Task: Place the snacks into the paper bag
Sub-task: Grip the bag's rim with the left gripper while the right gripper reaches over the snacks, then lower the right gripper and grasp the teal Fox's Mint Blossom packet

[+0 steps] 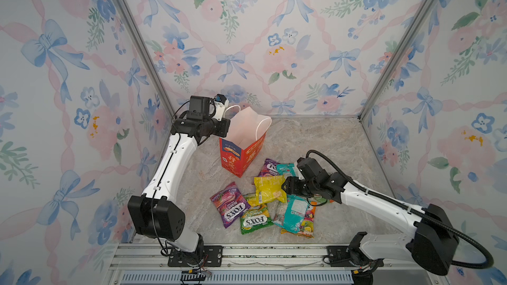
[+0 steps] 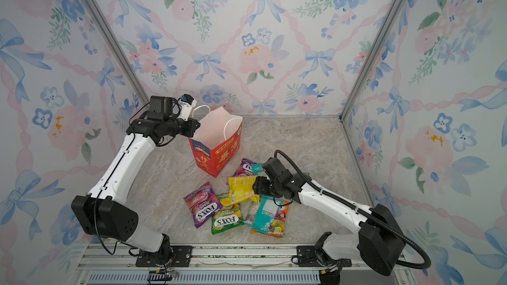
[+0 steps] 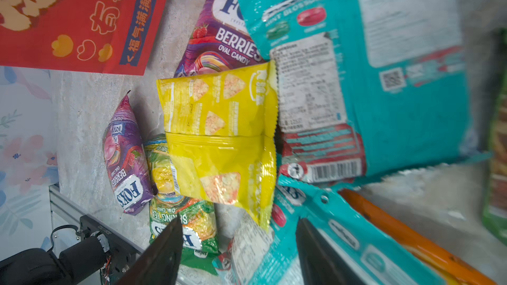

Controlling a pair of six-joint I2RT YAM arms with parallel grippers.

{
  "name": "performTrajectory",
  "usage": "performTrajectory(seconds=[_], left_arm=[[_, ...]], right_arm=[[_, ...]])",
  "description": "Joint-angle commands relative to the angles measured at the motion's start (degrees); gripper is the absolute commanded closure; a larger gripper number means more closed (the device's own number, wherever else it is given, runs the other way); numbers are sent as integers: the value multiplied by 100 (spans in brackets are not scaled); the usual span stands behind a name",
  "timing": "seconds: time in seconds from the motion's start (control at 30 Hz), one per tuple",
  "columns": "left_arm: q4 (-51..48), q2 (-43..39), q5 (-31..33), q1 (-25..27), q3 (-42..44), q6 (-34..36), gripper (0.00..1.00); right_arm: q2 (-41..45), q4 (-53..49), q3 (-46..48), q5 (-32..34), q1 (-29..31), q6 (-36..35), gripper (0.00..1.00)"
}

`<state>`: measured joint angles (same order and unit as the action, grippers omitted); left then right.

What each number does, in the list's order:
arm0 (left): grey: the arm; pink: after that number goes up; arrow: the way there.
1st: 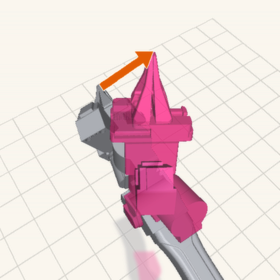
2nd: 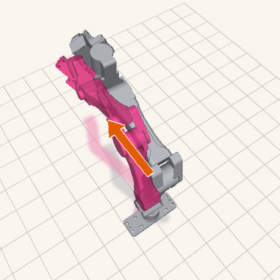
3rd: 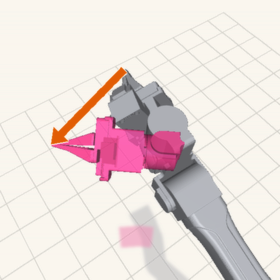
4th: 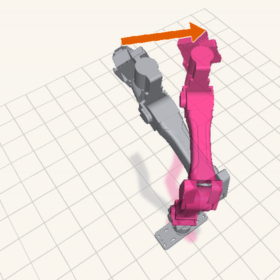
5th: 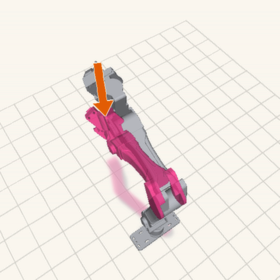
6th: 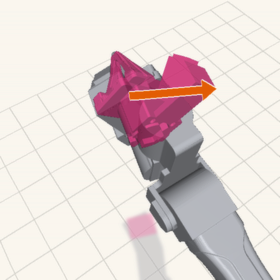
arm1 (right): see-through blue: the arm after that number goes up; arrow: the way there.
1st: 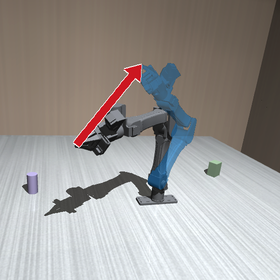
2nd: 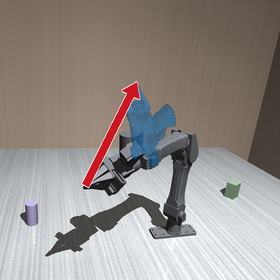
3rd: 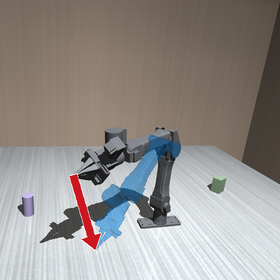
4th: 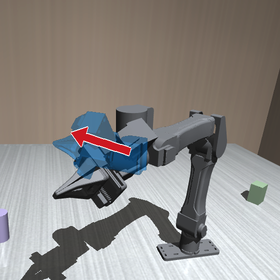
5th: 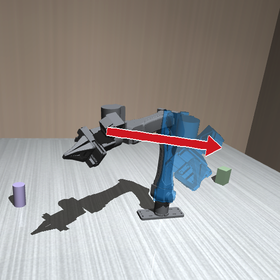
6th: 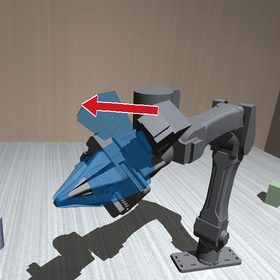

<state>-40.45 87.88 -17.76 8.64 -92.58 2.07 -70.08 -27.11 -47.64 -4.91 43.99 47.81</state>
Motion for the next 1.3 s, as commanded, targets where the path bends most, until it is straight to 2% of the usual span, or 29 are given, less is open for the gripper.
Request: performTrajectory(seconds=[0.0,0.17,0.33,0.43,0.87,1.27], left_arm=[[2,-154,-332,14,108,-180,100],[2,-171,-327,2,246,-221,100],[6,-196,-356,12,353,-238,100],[6,-204,-378,11,385,-250,100],[10,-166,-343,-2,389,-286,100],[11,-124,-336,10,416,-286,100]], right_arm=[[886,-749,344,369,47,499,32],[1877,-946,1069,356,42,1111,32],[2364,-595,1772,72,40,1676,33],[2523,-532,2008,59,44,1775,33],[2235,690,2610,-150,41,2181,34],[1929,1298,2668,-246,49,2296,43]])
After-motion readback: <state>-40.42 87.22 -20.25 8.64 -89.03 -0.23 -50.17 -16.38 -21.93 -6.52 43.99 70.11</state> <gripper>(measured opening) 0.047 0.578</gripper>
